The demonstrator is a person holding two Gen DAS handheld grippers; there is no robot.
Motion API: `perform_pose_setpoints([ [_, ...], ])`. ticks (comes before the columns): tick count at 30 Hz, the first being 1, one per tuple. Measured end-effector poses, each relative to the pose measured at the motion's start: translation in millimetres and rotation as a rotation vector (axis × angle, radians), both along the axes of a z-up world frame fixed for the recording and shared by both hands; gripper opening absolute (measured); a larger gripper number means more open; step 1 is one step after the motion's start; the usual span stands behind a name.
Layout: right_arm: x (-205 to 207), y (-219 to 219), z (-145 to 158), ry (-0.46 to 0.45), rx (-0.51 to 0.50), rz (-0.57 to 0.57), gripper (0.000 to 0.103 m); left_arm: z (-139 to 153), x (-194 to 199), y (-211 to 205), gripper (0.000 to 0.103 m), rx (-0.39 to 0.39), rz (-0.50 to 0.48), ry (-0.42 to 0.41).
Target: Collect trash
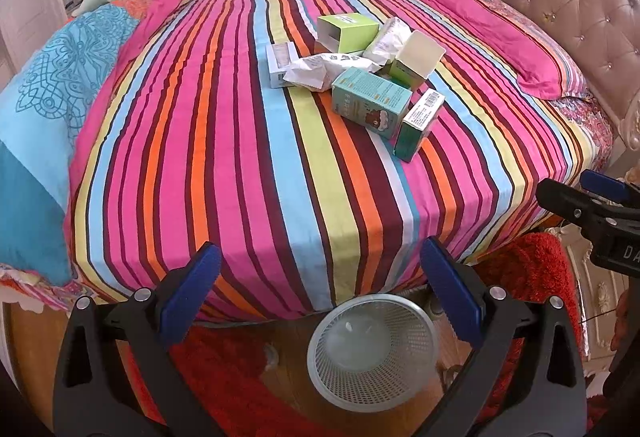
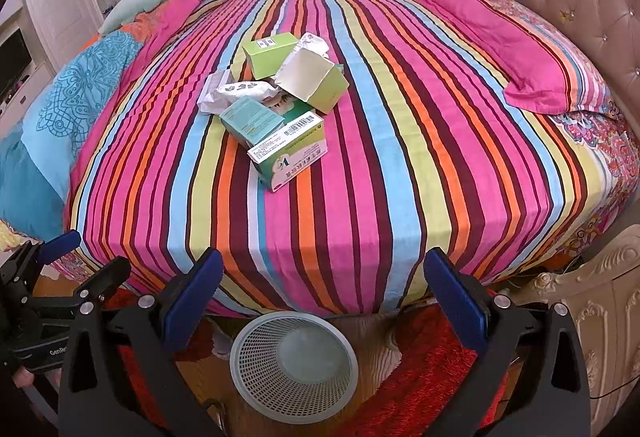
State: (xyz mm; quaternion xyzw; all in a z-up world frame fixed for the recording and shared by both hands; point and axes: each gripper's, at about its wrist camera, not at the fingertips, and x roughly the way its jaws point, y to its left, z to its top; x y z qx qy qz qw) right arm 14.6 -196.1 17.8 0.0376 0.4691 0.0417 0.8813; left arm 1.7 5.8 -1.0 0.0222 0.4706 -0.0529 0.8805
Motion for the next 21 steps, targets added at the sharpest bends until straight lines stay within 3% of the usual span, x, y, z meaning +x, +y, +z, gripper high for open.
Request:
perform_pose_setpoints([
  [21, -3.5, 1.8, 1.0, -0.003, -0.003, 0.008, 0.096, 2.1, -0.5, 0.2, 0.097, -0.018, 0.003, 0.011],
])
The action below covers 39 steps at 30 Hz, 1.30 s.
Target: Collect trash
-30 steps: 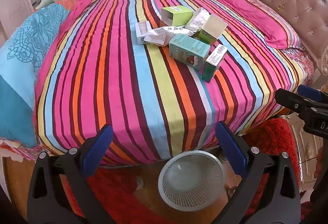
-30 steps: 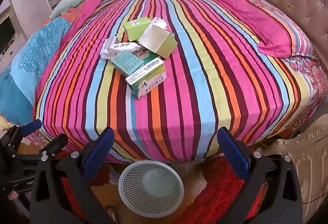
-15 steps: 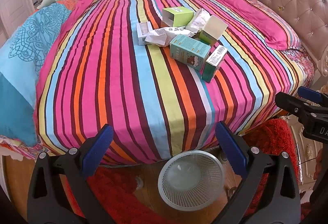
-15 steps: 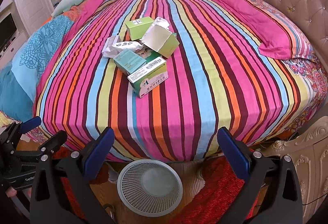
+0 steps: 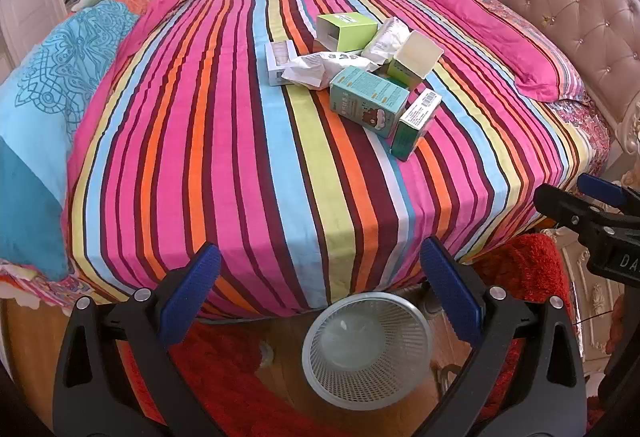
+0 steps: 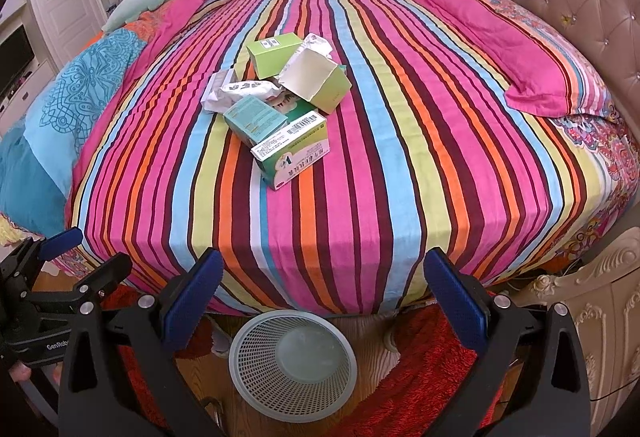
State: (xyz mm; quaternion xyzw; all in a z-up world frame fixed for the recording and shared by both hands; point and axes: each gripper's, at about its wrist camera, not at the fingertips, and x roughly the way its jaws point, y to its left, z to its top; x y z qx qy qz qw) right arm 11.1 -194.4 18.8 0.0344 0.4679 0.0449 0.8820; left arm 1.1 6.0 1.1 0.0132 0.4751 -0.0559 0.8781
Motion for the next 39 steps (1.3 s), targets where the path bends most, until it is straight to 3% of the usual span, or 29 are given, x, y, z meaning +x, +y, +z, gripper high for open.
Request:
perform_pose_setpoints([
  [24, -3, 5, -6, 0.008, 0.030, 0.066, 0.096, -3, -2, 1, 0.097, -0.011, 0.008, 0.019],
  [39, -18, 7, 2, -0.041, 0.063, 0.113, 0.096, 7, -18, 1, 0.097, -0.011, 0.013, -0.006],
])
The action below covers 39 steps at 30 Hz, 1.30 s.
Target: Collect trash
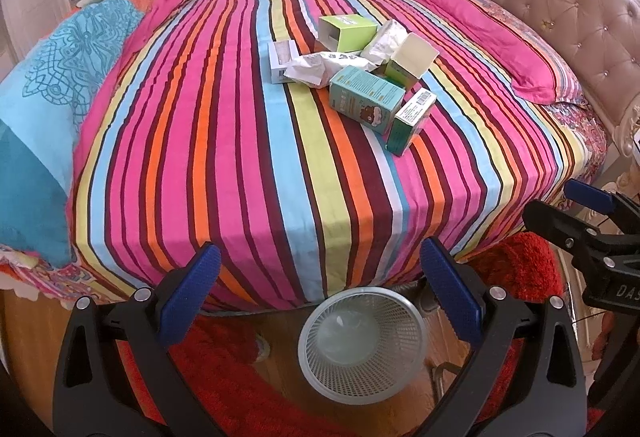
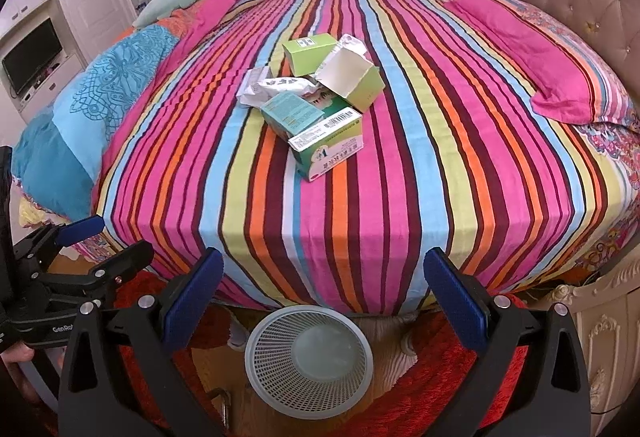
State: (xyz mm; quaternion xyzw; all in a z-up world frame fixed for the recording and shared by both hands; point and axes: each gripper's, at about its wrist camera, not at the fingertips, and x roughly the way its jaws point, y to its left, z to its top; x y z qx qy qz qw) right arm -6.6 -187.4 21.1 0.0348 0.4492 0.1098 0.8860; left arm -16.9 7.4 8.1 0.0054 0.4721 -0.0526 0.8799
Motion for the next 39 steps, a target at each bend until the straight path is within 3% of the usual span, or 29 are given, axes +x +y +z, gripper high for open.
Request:
perform_pose_setpoints([
  [8, -17, 6, 10, -0.079, -0.011, 0.036, 0.096, 8, -15, 2, 0.097, 0.001, 0.007, -0.024],
  [25, -13, 8, 6, -0.030, 0.003, 0.046, 0.096, -1, -13, 5, 0.097, -0.029, -0.002, -0.011],
  [30, 3, 10, -4, -0.024, 0.016, 0.088, 0.096, -10, 5, 11, 0.097, -0.044, 0.002, 0.004],
  [35, 25, 9, -7, -0.114, 0.011, 0.187, 0.096, -13, 37, 15, 0.097, -0.053, -0.004, -0.012],
  [39, 48, 9, -17, -0.132, -0.005, 0.265, 0.096, -15, 73, 11, 0.097, -0.081, -0.048, -0.024],
])
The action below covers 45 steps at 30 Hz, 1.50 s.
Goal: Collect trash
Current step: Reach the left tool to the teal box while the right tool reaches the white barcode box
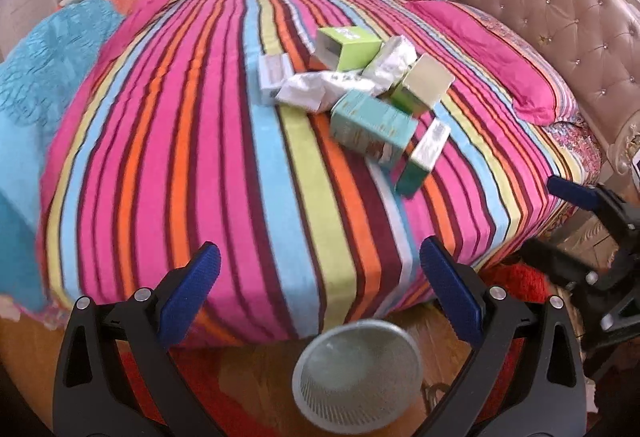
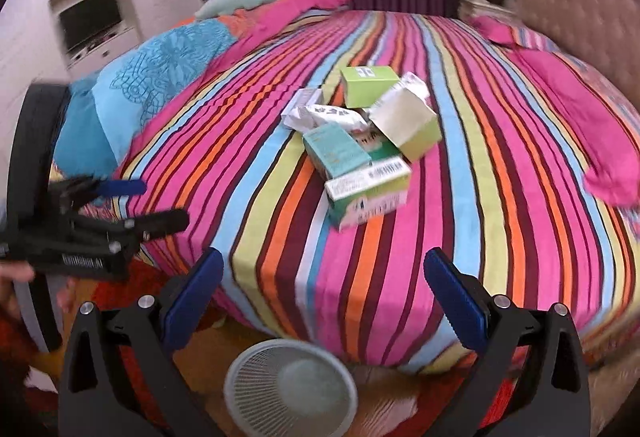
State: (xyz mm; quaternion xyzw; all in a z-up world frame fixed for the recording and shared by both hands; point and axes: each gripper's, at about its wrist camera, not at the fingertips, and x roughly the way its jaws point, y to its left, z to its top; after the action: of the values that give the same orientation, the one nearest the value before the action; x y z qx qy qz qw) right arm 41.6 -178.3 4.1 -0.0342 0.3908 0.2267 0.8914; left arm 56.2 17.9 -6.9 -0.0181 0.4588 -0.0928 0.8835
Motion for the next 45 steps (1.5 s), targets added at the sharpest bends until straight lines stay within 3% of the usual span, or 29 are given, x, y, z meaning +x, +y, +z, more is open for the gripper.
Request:
perform_pose_setpoints([
  [5, 27, -3, -12, 0.009, 0.014, 0.073, 0.096, -4, 34, -10, 0.097, 0.007, -0.048, -0.008],
  [11, 52, -4, -25, 0.032, 0.007, 0.151, 0.096, -9, 76, -27, 0.097, -0.031, -0.178, 0.007],
  [17, 71, 3, -38, 0.036, -0.057, 0.239, 0.096, -15, 115, -44, 0.097, -0.041, -0.289, 0.020],
  [22, 85, 7, -50, 0.060, -0.067, 0.278, 0.096, -28, 140, -62, 0.097, -0.011, -0.379, 0.042],
  [31, 98, 11, -61, 0.068, -0.095, 0.332, 0.096, -44, 161, -77, 0.097, 0.005, -0.490, 0.091],
  [37, 96, 14, -58, 0.025, -0.151, 0.360, 0.096, -48, 174, -78, 0.097, 0.015, -0.522, 0.106],
  [45, 107, 19, -73, 0.028, -0.190, 0.359, 0.096, -56, 178, -79, 0.097, 0.060, -0.576, 0.082],
])
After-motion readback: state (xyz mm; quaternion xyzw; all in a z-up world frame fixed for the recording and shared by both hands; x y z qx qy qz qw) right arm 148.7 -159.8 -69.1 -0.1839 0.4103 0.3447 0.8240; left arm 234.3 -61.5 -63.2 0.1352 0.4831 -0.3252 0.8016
